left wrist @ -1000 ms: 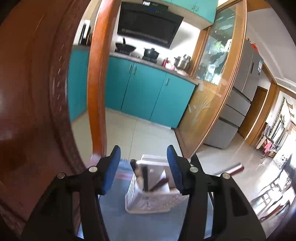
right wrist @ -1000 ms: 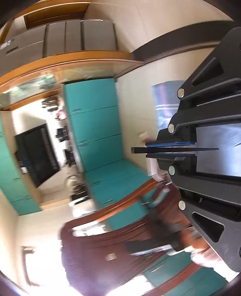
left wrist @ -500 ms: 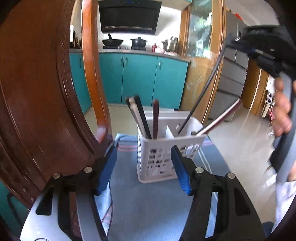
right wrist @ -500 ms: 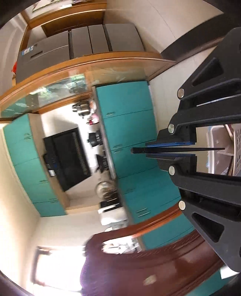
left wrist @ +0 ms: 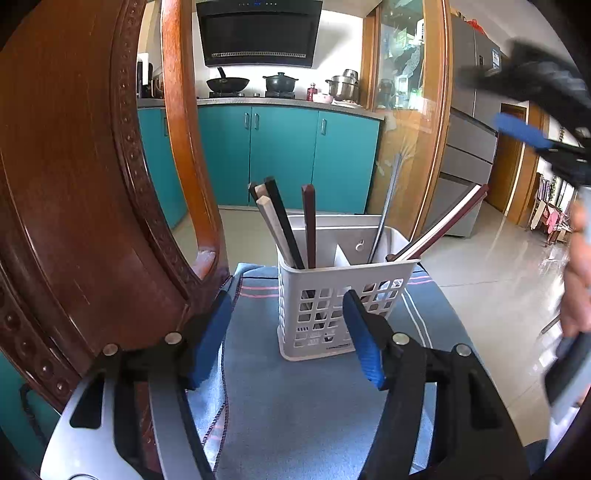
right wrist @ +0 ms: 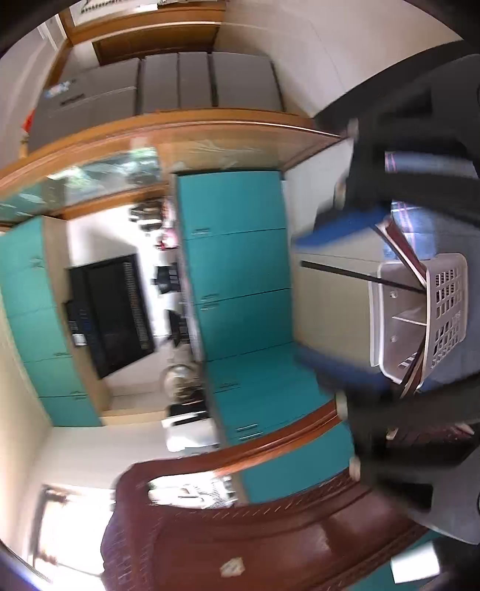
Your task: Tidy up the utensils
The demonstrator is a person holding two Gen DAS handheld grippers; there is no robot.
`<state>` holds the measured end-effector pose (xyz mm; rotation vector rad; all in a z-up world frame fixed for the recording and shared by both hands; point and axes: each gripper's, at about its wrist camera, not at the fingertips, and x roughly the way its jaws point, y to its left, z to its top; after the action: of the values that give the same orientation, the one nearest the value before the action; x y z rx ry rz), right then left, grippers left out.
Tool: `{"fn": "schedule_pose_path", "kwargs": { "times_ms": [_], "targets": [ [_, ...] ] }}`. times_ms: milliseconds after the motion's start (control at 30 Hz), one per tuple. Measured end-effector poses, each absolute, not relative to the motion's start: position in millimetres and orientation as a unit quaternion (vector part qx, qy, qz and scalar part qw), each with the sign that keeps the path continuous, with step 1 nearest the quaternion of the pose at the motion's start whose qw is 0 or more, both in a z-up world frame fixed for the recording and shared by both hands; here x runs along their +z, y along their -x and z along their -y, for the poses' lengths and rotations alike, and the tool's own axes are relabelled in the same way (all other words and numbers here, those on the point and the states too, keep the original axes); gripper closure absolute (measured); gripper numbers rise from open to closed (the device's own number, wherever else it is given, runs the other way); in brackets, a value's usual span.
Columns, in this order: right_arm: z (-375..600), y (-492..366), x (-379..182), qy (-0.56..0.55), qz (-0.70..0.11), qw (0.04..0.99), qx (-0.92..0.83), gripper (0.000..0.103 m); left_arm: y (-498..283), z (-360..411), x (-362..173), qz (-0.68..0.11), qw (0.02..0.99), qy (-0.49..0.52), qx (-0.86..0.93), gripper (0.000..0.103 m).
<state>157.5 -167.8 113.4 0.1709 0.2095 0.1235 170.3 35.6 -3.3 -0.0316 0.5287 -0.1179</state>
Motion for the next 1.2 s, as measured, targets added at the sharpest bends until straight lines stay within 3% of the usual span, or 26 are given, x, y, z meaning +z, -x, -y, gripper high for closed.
{"fn": "schedule_pose_path", "kwargs": {
  "times_ms": [267,400,500,700,1200],
  "targets": [
    [204,-77,97,-0.080,-0.113,0.990,0.028,0.014,-153,-34,-3,-0.245,0.968,0.009,-0.057,0.033],
    [220,-47,67,-0.060,-0.176,0.983,0.008,0.012,-123,-29,2,-0.222,0.974,-0.019,-0.034,0.026],
    [227,-24,53,-0.049,-0.200,0.979,-0.005,0.010,-90,-28,10,-0.200,0.979,-0.011,-0.028,0.015],
    [226,29,61,-0.046,-0.177,0.983,-0.009,0.003,-13,-26,34,-0.161,0.987,0.000,-0.022,0.004],
    [197,111,73,0.017,-0.144,0.989,-0.033,0.003,88,-20,67,-0.126,0.991,-0.041,0.008,0.004]
  ]
}}
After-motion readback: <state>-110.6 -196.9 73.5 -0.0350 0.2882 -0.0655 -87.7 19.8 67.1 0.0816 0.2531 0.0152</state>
